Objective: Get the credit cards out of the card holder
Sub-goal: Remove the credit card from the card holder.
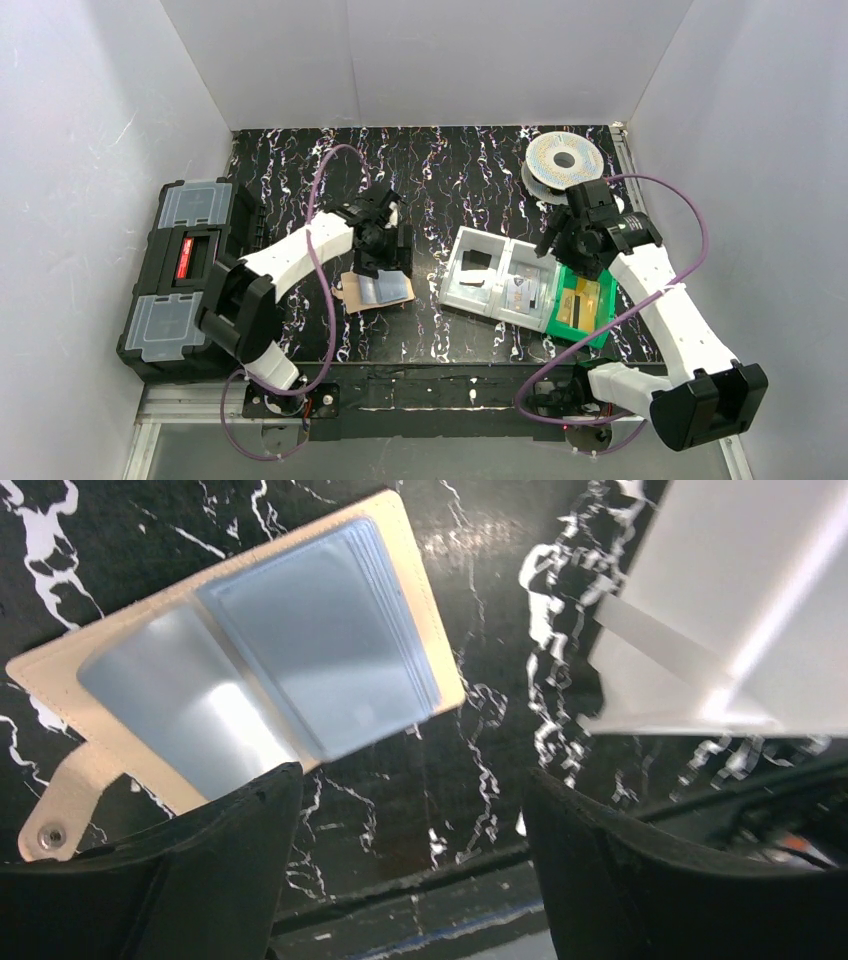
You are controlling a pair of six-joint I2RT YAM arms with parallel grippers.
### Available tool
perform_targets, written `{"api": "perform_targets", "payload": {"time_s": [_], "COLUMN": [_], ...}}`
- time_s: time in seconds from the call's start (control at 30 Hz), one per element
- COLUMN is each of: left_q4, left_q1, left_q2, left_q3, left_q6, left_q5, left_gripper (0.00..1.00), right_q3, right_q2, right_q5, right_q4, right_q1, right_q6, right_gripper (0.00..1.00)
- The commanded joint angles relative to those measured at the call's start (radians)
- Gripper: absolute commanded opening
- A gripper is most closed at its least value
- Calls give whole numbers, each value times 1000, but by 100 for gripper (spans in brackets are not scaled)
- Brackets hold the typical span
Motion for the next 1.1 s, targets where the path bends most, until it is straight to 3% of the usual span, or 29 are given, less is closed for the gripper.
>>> {"api": "perform_targets", "payload": {"time_s": [0.0, 0.27, 0.53, 0.87, 1.07], "left_q4": [-58, -76, -58, -15, 21], "left_q1": [-77, -109, -109, -100, -72], "left_q2": [80, 188, 240, 266, 232], "left_q3": [56, 95, 65, 1, -30], "left_q6": [-31, -83, -83, -88, -86], "left_q5": [-204, -319, -346, -340, -269], "left_gripper": [73, 63, 59, 34, 6], "right_q3": [41, 50, 20, 12, 29], "right_q2": [42, 124, 152, 168, 187], "right_q5": [-159, -209, -223, -221, -212], "right_q4": [126, 188, 229, 232, 232], "right_q1": [4, 87, 140, 157, 201], "right_q6": [-34, -46, -26, -29, -19], "right_gripper": [83, 82, 81, 81, 80]}}
